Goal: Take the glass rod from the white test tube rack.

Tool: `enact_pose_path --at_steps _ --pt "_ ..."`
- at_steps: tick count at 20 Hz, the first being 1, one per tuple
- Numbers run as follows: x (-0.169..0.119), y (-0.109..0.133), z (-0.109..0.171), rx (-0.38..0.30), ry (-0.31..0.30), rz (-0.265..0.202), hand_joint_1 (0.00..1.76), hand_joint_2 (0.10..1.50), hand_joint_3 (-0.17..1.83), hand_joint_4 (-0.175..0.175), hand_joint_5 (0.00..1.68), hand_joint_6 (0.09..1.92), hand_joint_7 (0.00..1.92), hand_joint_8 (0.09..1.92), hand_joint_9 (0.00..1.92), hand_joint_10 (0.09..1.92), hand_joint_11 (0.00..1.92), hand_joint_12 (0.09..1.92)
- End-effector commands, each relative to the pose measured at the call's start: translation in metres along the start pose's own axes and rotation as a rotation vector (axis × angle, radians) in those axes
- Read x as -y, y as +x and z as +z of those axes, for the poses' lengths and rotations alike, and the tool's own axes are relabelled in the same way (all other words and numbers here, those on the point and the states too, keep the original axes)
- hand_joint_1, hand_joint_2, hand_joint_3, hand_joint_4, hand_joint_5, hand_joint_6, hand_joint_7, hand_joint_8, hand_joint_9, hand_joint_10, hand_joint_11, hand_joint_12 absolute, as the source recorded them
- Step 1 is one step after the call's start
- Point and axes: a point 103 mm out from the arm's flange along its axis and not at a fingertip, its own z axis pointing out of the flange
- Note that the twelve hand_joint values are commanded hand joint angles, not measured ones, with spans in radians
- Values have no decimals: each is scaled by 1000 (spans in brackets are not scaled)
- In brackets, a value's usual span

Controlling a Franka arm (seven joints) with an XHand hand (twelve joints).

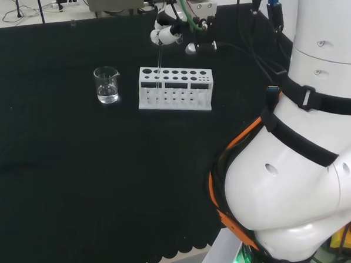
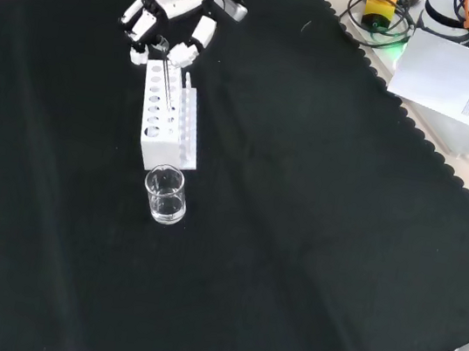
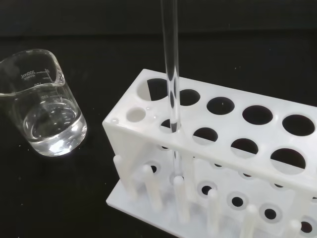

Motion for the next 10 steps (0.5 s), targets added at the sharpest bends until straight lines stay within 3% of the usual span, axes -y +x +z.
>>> enact_pose_path --at_steps 1,10 --pt "0 -1 3 8 -5 -5 606 1005 544 -175 395 790 1009 1126 1186 1055 441 1385" --pt "2 -2 4 16 -25 -19 663 993 558 -175 459 845 1132 1249 1253 1129 476 1372"
